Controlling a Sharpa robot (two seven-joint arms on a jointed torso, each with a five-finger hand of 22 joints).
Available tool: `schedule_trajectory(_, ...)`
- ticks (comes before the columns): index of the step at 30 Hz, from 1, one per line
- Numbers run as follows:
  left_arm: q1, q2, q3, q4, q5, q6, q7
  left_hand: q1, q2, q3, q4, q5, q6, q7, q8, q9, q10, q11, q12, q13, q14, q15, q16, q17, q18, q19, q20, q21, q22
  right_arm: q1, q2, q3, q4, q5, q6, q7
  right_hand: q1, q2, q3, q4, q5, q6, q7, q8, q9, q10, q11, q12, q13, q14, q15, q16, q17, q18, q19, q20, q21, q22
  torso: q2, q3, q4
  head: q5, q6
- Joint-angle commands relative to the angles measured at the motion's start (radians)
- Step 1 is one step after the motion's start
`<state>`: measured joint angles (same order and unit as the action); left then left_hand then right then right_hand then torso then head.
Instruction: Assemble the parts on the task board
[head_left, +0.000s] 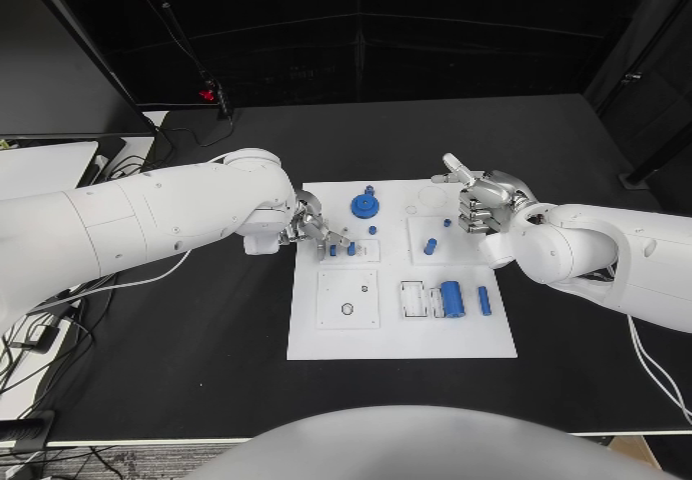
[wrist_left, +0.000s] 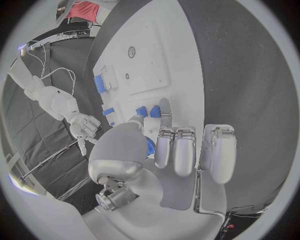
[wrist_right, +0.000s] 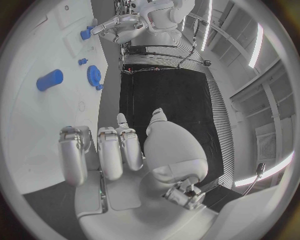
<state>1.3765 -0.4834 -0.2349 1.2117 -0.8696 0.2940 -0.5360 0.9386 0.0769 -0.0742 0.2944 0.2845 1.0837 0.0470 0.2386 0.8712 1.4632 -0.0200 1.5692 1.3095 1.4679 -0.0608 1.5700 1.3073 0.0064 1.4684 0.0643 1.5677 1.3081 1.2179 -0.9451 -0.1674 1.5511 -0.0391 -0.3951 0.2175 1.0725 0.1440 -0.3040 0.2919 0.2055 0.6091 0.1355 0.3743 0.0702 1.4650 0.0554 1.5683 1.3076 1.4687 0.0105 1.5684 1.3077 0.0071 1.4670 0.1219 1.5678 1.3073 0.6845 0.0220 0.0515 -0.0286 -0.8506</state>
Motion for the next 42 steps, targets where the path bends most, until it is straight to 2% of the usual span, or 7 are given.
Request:
schedule_trajectory(1, -0.002, -0.008, -0.002, 0.006, -0.003, -0.041, 0.023, -0.026, 0.005, -0.022, -0.001, -0.037, -0.013, 0.000, 0.008, 0.004, 0.108, 0.009, 0.002, 0.261, 0.103, 0.009, 0.001, 0.263, -0.006, 0.102, 0.005, 0.003, 0.263, 0.001, -0.001, 0.000, 0.002, -0.001, 0.005, 0.004, -0.002, 0.005, -0.008, -0.001, 0.007, -0.002, -0.005, 0.005, -0.002, 0.106, -0.006, 0.003, 0.263, 0.102, -0.007, 0.002, 0.263, -0.007, 0.104, -0.005, 0.003, 0.263, 0.000, 0.0003, 0.0005, -0.002, 0.000)
schedule_trajectory(20, 0.027, -0.143, -0.002, 0.114, 0.141, -0.498, 0.434, 0.047, 0.002, -0.123, -0.005, -0.100, -0.188, 0.039, 0.071, -0.007, 0.108, 0.042, 0.002, 0.261, 0.103, 0.036, 0.001, 0.263, 0.026, -0.012, 0.027, -0.088, 0.219, 0.000, -0.001, 0.000, -0.001, -0.001, 0.008, 0.006, -0.002, 0.006, -0.008, -0.001, 0.007, -0.002, -0.005, 0.006, -0.002, 0.106, -0.006, 0.003, 0.263, 0.102, -0.007, 0.002, 0.263, -0.007, 0.104, -0.005, 0.003, 0.263, 0.000, 0.0017, 0.0026, -0.006, 0.007)
schedule_trajectory(22, 0.027, -0.148, -0.002, 0.114, 0.201, -0.571, 0.530, 0.110, -0.002, -0.126, -0.004, -0.072, -0.219, 0.051, 0.073, -0.043, -0.043, 0.056, -0.144, 0.151, 0.103, 0.048, 0.001, 0.263, 0.019, 0.013, 0.035, -0.068, 0.229, 0.000, -0.001, 0.000, -0.002, -0.001, 0.009, 0.007, -0.002, 0.006, -0.008, -0.001, 0.007, -0.002, -0.005, 0.006, -0.002, 0.106, -0.006, 0.003, 0.263, 0.102, -0.007, 0.002, 0.263, -0.007, 0.104, -0.005, 0.003, 0.263, 0.000, 0.0016, 0.0026, -0.004, 0.008)
schedule_trajectory(24, 0.025, -0.149, -0.002, 0.113, 0.261, -0.620, 0.628, 0.182, -0.010, -0.127, -0.007, -0.029, -0.259, 0.068, 0.072, -0.077, -0.545, 0.076, -0.629, -0.188, 0.103, 0.064, 0.001, 0.263, 0.027, -0.021, 0.046, -0.093, 0.217, 0.000, -0.001, 0.000, -0.002, -0.001, 0.010, 0.007, -0.002, 0.006, -0.008, -0.001, 0.007, -0.002, -0.004, 0.006, -0.002, 0.106, -0.006, 0.003, 0.263, 0.102, -0.007, 0.002, 0.263, -0.007, 0.104, -0.005, 0.003, 0.263, 0.000, 0.0010, 0.0010, 0.000, 0.010)
schedule_trajectory(26, 0.022, -0.147, -0.002, 0.108, 0.304, -0.657, 0.705, 0.239, -0.024, -0.132, -0.005, -0.013, -0.323, 0.099, 0.052, -0.115, -0.694, 0.105, -0.826, -0.344, 0.103, 0.089, 0.001, 0.263, 0.022, -0.005, 0.064, -0.080, 0.223, -0.001, -0.001, 0.000, -0.002, -0.001, 0.011, 0.007, -0.002, 0.006, -0.008, -0.001, 0.007, -0.002, -0.004, 0.006, -0.002, 0.106, -0.006, 0.003, 0.263, 0.102, -0.007, 0.002, 0.263, -0.007, 0.104, -0.005, 0.003, 0.263, 0.000, 0.0008, 0.0014, 0.000, 0.012)
schedule_trajectory(33, 0.007, -0.119, -0.002, 0.073, 0.357, -0.718, 0.864, 0.399, -0.117, -0.077, -0.013, 0.062, -0.451, 0.164, -0.019, -0.246, -0.870, 0.175, -1.111, -0.641, 0.103, 0.150, 0.001, 0.263, 0.022, -0.005, 0.115, -0.078, 0.223, -0.003, -0.001, 0.000, -0.001, -0.002, 0.012, 0.010, -0.002, 0.006, -0.008, -0.001, 0.007, -0.002, -0.004, 0.006, -0.002, 0.106, -0.006, 0.003, 0.263, 0.102, -0.007, 0.002, 0.263, -0.007, 0.104, -0.005, 0.003, 0.263, 0.000, -0.0003, -0.0005, 0.001, 0.011)
schedule_trajectory(42, -0.024, -0.047, -0.002, -0.023, 0.093, -0.746, 0.942, 0.579, -0.160, -0.003, -0.008, 0.011, -0.408, 0.166, -0.021, -0.404, -0.813, 0.179, -1.158, -0.849, 0.103, 0.154, 0.001, 0.263, 0.005, 0.064, 0.135, -0.026, 0.248, -0.004, -0.003, 0.000, 0.001, -0.002, 0.008, 0.025, -0.002, 0.006, -0.008, -0.001, 0.007, -0.002, -0.004, 0.006, -0.002, 0.106, -0.006, 0.003, 0.263, 0.102, -0.007, 0.002, 0.263, -0.007, 0.104, -0.005, 0.003, 0.263, 0.000, 0.0006, -0.0006, -0.002, 0.020)
